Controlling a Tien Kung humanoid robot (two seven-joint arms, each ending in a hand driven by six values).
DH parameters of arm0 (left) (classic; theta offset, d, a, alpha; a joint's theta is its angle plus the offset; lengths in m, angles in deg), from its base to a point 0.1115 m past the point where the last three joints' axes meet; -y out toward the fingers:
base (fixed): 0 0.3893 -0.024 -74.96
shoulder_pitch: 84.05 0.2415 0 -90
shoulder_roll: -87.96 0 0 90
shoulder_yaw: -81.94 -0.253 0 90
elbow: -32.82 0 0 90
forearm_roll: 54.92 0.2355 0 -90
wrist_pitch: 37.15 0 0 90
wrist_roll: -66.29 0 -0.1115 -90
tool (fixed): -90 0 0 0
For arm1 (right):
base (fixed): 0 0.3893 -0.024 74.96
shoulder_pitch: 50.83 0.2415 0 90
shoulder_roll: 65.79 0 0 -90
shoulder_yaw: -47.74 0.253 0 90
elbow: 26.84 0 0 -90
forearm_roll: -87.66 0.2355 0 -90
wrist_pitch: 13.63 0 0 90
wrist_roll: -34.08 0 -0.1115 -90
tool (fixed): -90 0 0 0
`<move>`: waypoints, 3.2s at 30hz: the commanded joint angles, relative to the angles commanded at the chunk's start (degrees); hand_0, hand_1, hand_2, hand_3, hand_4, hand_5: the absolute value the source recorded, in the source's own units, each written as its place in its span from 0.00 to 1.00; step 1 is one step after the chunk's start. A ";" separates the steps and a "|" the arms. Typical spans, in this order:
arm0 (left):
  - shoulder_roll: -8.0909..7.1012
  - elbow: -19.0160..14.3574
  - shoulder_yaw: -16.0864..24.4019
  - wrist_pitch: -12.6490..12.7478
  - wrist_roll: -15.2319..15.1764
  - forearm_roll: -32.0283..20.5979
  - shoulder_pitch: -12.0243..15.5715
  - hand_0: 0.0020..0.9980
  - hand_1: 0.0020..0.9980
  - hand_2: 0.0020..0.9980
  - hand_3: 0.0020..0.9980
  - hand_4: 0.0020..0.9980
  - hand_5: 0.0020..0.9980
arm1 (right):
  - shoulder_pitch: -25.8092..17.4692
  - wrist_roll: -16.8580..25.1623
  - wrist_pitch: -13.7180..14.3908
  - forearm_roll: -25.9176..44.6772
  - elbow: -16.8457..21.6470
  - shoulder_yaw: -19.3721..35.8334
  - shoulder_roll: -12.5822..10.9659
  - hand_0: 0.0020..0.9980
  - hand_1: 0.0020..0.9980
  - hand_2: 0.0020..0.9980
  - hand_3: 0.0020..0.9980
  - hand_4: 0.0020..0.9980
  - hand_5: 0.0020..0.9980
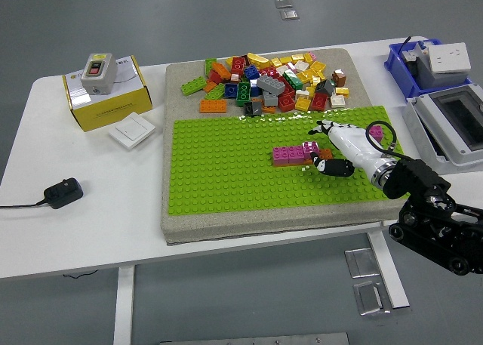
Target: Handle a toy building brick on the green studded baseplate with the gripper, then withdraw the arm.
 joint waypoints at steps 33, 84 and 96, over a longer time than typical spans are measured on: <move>0.02 0.00 -0.22 0.01 0.03 -0.01 0.42 0.67 0.66 0.66 0.66 0.34 0.66 | -3.27 -0.16 0.40 -0.21 0.36 -1.09 0.57 0.93 0.92 0.99 0.81 0.54 0.46; 0.06 0.00 0.54 -0.07 -0.02 0.42 0.45 0.67 0.66 0.66 0.66 0.35 0.66 | -3.65 1.85 3.56 -3.37 2.75 11.27 -2.92 0.93 0.92 0.98 0.81 0.53 0.48; 0.05 0.00 0.82 -0.08 0.21 0.66 0.70 0.67 0.66 0.66 0.66 0.35 0.66 | -3.37 -7.31 -4.32 -15.24 -5.60 12.92 -4.50 0.99 1.00 1.00 1.00 0.70 0.45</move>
